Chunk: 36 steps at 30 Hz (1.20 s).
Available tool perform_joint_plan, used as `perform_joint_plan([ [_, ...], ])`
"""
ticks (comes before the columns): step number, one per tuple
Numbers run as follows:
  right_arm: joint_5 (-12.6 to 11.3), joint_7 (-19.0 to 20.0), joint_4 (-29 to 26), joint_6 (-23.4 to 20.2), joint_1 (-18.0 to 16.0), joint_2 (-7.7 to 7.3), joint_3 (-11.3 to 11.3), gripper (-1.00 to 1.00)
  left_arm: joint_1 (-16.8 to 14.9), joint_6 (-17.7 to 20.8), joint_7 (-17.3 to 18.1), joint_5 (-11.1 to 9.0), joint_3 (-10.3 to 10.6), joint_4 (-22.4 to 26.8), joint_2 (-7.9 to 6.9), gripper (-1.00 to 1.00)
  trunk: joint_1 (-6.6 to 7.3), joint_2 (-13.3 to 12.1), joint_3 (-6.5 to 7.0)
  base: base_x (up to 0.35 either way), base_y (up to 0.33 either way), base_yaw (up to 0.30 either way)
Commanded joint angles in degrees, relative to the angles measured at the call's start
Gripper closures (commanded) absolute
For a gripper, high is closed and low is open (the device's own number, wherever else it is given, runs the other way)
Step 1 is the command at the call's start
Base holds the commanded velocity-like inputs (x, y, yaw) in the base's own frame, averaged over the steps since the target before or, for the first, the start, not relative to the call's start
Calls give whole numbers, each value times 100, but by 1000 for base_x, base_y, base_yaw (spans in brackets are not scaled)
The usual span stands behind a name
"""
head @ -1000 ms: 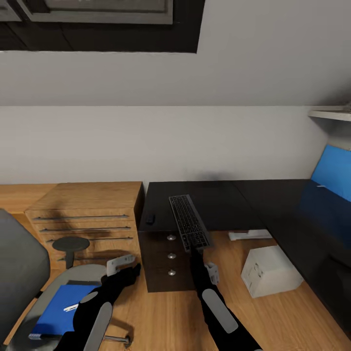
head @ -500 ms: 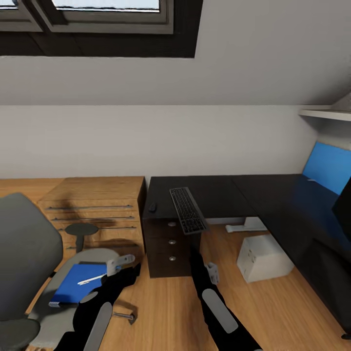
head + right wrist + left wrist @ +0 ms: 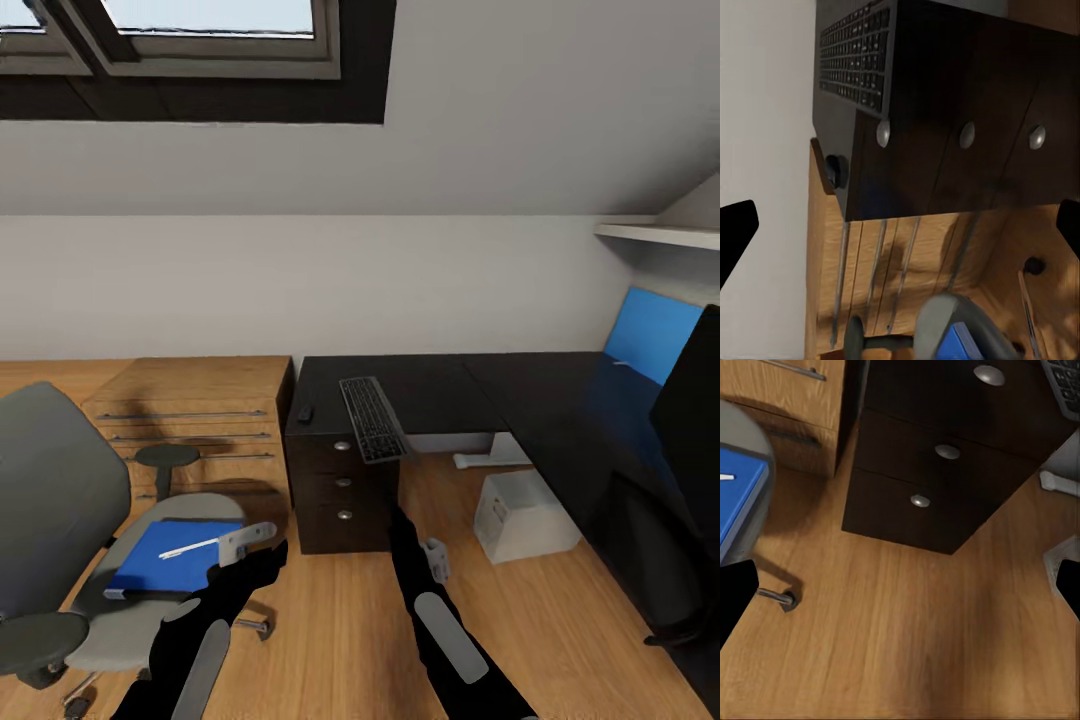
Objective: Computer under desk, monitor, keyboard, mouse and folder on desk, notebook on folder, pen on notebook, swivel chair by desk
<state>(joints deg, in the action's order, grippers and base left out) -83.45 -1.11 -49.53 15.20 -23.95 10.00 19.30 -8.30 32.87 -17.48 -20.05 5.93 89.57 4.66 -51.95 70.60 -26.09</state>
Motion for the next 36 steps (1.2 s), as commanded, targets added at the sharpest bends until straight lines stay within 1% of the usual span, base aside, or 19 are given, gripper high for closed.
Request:
perform_joint_plan([
  [1, -40, -12, -4, 35, -4, 0, 12, -100, -4, 18, -54, -61, 5, 8, 0, -100, 3, 4, -6, -259, -201, 0],
  [23, -39, -12, -2, 35, -4, 0, 12, -100, -4, 18, -54, -61, 5, 8, -8, -100, 3, 4, -6, -272, -203, 0],
  [36, -40, -12, 5, 35, -4, 0, 12, -100, -5, 23, -54, -63, 5, 8, -9, -100, 3, 4, -6, -329, -28, 0],
])
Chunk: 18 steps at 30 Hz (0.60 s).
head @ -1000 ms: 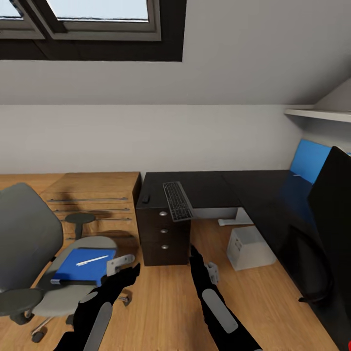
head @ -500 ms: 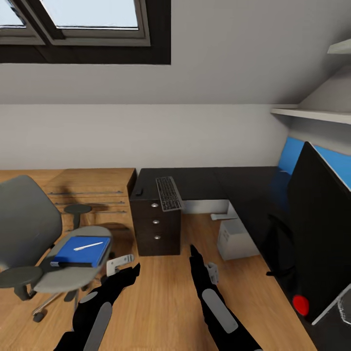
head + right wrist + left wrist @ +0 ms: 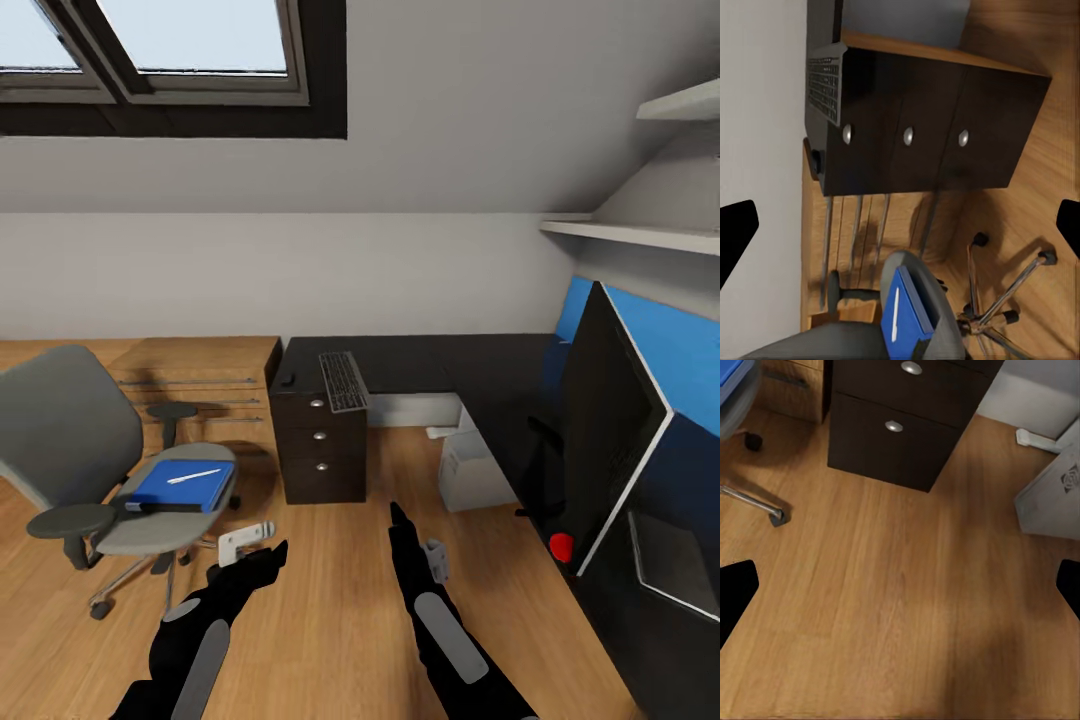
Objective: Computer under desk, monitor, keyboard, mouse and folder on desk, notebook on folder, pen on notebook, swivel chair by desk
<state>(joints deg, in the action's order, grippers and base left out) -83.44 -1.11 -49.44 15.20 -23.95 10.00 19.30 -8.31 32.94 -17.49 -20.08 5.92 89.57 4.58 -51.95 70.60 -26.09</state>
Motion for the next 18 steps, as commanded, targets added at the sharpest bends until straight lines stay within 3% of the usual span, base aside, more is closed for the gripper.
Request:
perform_joint_plan([
  [1, -41, -12, -2, 36, -6, 0, 13, -100, -4, 16, -53, -62, 6, 7, -1, -100, 3, 4, -6, -332, -3, 0],
  [18, -41, -12, 5, 36, -4, 0, 12, -100, -4, 13, -53, -64, -3, 14, -1, -100, 3, 4, -6, -333, 0, 0],
])
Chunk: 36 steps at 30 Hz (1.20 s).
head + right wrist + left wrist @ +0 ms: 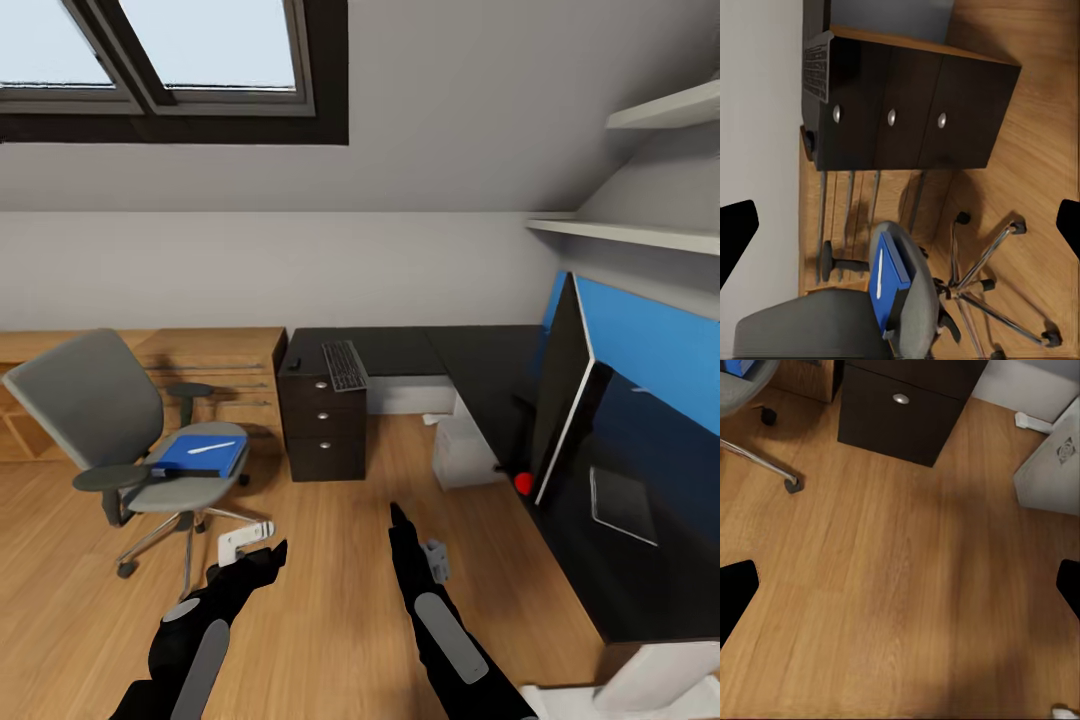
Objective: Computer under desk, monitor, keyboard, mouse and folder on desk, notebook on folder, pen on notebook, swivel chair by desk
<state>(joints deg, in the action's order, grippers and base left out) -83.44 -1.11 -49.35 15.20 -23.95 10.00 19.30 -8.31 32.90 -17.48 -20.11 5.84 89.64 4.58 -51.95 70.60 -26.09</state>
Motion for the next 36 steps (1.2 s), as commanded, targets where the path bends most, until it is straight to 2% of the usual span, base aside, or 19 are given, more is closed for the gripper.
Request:
perform_joint_plan([
  [1, -41, -12, -4, 36, -4, 0, 13, -100, -4, 16, -53, -61, 5, 8, -1, -100, 3, 4, -6, -333, 0, 0],
  [8, -39, -19, -4, 36, -4, 0, 7, -100, -4, 22, -61, -50, 5, 3, -1, -100, 3, 4, -6, -331, -51, 0],
  [18, -27, -12, -45, 36, -1, 0, 4, -100, -4, 16, -62, -38, -5, 1, -1, -100, 3, 4, -6, -283, -201, 0],
  [24, -17, 51, -61, 33, 4, 0, 3, -100, -4, 15, -62, -37, -11, 1, -8, -100, 3, 4, -6, -172, -295, 0],
  [31, -19, 346, -118, 28, 5, -5, -1, -100, -4, 14, -62, -36, -13, 1, -30, -100, 3, 4, -6, -107, -316, 0],
  [36, -20, 425, -153, 27, 5, -107, -4, -100, -4, 14, -62, -36, -12, 1, -41, -100, 3, 4, -6, -40, -325, 0],
])
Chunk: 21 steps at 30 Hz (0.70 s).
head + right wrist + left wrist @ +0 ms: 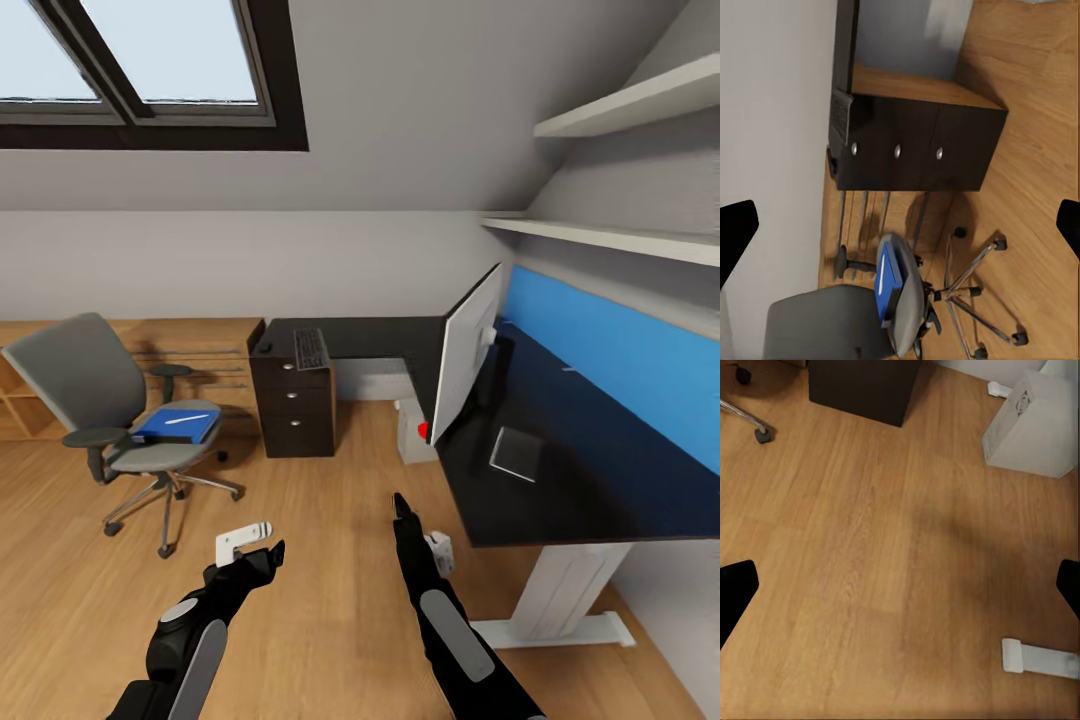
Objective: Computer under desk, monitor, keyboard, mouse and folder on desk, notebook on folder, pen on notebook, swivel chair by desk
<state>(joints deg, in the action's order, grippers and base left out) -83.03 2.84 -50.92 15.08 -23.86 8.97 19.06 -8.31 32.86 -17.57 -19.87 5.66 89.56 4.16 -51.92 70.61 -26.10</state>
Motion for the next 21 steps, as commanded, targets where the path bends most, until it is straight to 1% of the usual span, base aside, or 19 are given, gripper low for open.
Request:
perform_joint_plan([
  [1, -62, 44, -30, 40, -5, -59, 20, -100, -4, 18, -54, -65, 5, 4, -1, -100, 0, 4, -6, -12, -332, 0],
  [5, -59, 54, -89, 49, -3, -108, 16, -100, -3, 18, -54, -68, 5, 1, -4, -100, 0, 4, -6, -6, -337, 0],
  [14, -41, 66, -122, 105, 3, -288, -31, -100, -3, 18, -54, -70, -15, -8, -11, -100, 0, 4, -6, -1, -342, 0],
  [15, -37, 53, -126, 112, 4, -374, -66, -100, -4, 18, -54, -70, -24, -9, -21, -100, 0, 4, -6, 0, -343, 0],
  [17, -32, 42, -127, 114, 4, -424, -81, -100, -4, 18, -54, -70, -26, -9, -29, -100, 0, 4, -6, 0, -343, 0],
  [18, -28, 36, -128, 115, 4, -486, -99, -100, -4, 18, -54, -70, -28, -9, -44, -100, 0, 4, -6, 0, -343, 0],
  [19, -23, 37, -165, 130, 4, -699, -224, -100, -4, 11, -56, -70, -29, -9, -85, -100, 0, 4, -6, 0, -343, 0],
  [21, -22, 37, -201, 140, 4, -835, -327, -100, -4, 8, -61, -71, -31, -9, -99, -100, 0, 4, -6, 0, -343, 0],
])
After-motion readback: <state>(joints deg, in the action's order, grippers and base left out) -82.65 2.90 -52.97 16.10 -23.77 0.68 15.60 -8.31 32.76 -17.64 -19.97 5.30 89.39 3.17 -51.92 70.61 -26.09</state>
